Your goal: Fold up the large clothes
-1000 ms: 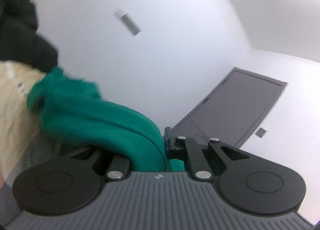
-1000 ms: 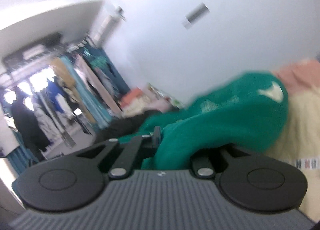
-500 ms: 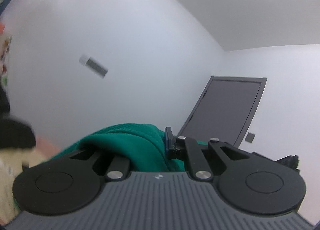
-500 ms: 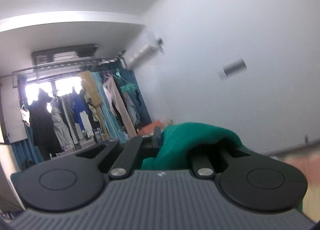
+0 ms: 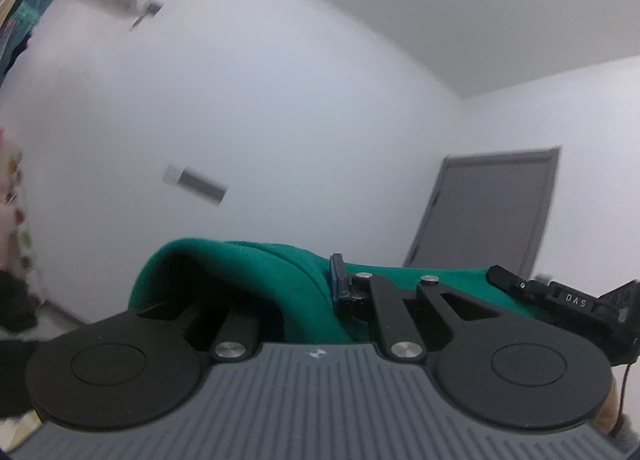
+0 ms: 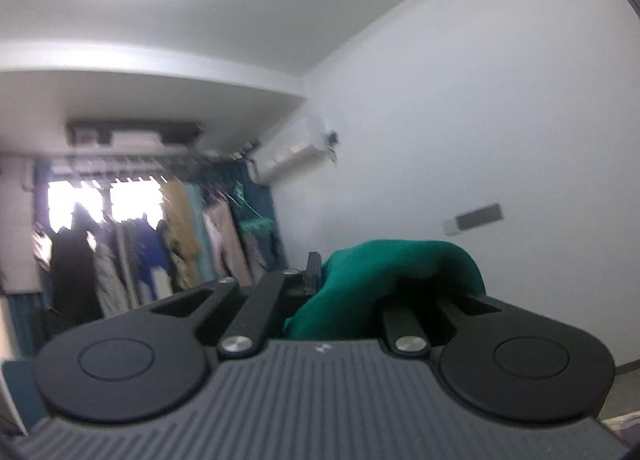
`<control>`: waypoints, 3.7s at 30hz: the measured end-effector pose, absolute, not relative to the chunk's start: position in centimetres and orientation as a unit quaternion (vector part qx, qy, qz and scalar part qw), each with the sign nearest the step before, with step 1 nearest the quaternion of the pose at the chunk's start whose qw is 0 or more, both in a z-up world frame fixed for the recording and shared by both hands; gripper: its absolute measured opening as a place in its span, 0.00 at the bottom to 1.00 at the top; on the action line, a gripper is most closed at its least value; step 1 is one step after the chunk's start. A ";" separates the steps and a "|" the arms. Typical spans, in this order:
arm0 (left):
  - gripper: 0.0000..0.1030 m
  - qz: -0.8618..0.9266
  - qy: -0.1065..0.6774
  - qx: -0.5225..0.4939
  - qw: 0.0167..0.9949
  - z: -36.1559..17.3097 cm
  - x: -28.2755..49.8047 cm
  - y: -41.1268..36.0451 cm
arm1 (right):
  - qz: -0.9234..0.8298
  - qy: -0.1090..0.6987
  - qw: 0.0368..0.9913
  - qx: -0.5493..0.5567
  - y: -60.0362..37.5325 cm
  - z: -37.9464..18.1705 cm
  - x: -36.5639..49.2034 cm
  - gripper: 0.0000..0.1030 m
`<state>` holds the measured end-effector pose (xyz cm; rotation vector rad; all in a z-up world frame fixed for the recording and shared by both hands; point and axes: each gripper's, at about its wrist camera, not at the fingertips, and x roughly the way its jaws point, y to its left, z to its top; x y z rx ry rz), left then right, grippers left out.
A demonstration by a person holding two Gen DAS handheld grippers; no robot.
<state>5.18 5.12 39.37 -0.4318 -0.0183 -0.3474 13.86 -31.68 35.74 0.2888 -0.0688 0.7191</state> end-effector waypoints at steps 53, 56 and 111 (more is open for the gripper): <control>0.54 -0.045 0.295 -0.166 0.940 -1.7 36.0 9.6 | 0.190 0.268 0.941 0.083 -22.2 -5.9 42.4 0.35; 0.54 -0.038 0.285 -0.163 0.944 -0.1 31.7 9.6 | 0.202 0.277 0.937 0.072 -21.6 -5.0 39.8 0.69; 0.64 0.111 0.419 -0.098 0.896 -8.4 11.9 12.8 | 0.221 0.373 0.899 -0.069 -17.0 -9.5 12.6 0.05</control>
